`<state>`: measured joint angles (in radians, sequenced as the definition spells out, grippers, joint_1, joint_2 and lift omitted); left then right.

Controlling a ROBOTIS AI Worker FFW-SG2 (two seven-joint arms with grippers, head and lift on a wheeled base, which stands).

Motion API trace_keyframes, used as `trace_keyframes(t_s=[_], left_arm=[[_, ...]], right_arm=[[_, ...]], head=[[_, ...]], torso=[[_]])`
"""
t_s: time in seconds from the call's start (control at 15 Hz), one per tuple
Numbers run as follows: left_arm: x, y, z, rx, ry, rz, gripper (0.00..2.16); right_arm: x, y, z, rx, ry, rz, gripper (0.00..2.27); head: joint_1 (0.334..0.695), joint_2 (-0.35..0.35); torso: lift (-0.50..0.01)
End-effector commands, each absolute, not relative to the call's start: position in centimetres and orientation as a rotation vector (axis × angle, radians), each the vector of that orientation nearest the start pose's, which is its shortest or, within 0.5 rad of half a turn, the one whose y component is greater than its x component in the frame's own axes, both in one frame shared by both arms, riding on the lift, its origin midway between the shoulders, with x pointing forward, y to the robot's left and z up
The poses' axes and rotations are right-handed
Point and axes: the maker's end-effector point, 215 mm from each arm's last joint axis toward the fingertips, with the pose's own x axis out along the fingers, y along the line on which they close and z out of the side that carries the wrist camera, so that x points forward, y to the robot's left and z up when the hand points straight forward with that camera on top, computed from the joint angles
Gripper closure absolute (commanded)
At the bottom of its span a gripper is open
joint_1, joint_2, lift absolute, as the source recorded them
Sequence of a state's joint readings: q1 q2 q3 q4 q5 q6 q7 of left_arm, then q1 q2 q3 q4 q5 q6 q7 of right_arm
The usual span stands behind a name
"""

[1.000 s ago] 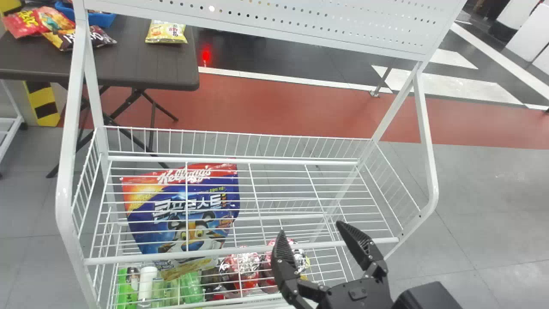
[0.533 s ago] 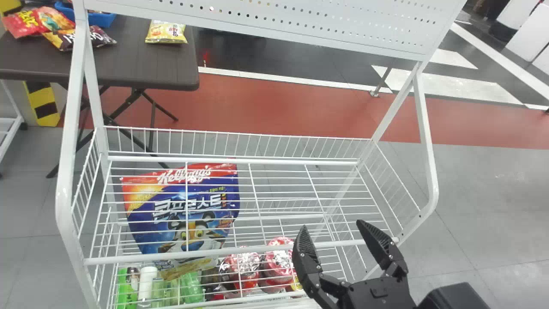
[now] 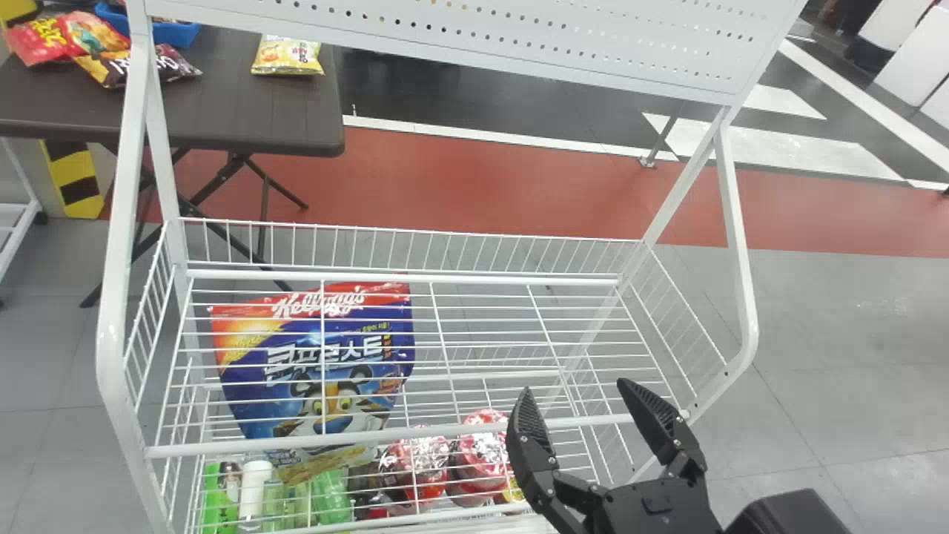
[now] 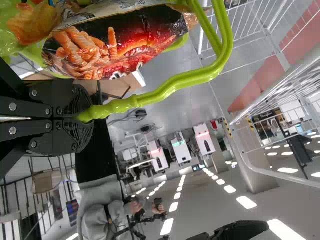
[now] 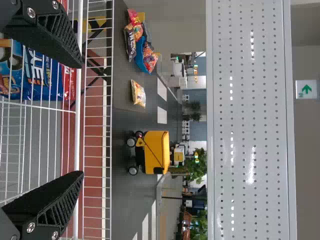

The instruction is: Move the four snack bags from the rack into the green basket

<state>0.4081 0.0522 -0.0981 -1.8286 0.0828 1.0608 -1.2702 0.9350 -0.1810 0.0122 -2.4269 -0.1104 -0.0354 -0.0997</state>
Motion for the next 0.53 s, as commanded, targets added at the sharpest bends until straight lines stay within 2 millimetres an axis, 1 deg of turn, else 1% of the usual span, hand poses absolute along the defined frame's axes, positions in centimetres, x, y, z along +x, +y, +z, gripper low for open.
trace_keyframes(t_s=[0.0, 0.47], left_arm=[[19.22, -0.71, -49.77, -0.782, 1.054, -1.230, 2.05], [19.20, -0.67, -49.73, -0.786, 1.055, -1.229, 2.05]], right_arm=[[33.51, -22.67, -28.66, 0.007, 0.053, 0.045, 0.04], [33.52, -22.67, -28.57, 0.008, 0.050, 0.044, 0.04]], head=[[0.695, -0.350], [0.695, -0.350]], torso=[[0.000], [0.000]])
